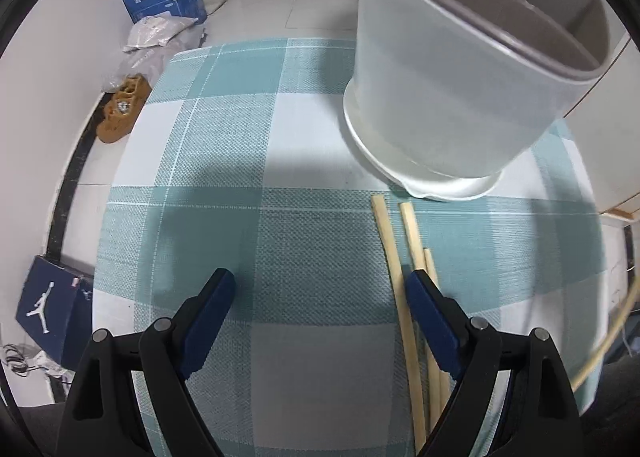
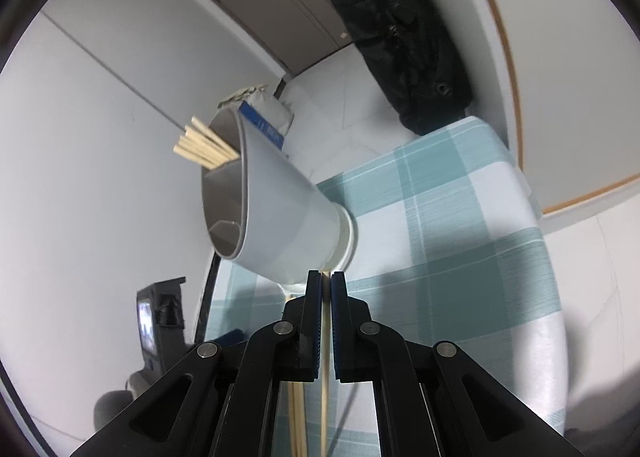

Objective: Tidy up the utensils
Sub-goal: 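Close the right tool on a chopstick while the left tool grasps another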

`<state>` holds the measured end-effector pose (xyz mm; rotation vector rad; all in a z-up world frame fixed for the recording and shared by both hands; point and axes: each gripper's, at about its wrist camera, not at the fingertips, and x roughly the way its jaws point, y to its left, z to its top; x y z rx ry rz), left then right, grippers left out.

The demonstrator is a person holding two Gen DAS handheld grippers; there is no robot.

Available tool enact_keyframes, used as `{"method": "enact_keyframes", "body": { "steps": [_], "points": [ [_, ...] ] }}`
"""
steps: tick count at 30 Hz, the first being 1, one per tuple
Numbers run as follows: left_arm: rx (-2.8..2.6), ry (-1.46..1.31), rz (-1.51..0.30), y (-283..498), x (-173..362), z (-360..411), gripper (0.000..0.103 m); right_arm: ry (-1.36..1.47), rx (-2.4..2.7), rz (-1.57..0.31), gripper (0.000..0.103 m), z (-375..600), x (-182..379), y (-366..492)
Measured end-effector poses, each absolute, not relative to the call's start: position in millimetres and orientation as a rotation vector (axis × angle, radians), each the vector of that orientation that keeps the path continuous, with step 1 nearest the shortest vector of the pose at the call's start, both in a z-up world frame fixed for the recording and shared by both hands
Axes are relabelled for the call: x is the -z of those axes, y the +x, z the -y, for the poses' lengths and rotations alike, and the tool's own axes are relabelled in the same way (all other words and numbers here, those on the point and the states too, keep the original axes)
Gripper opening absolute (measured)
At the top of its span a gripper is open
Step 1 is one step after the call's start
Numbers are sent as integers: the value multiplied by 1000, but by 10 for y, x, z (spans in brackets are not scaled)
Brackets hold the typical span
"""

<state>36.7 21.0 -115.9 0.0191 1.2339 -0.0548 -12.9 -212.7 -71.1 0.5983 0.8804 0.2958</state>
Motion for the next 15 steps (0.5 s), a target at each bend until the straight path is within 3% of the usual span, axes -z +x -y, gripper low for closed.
{"method": "enact_keyframes", "body": {
  "steps": [12,15],
  "points": [
    [-2,3,-1212,457,1179,-138,84,595,-301,-827,4,2296,588,-206],
    [18,13,-1197,481,1169,-78,73,594,-302,-827,4,2298,583,-210]
  ]
}}
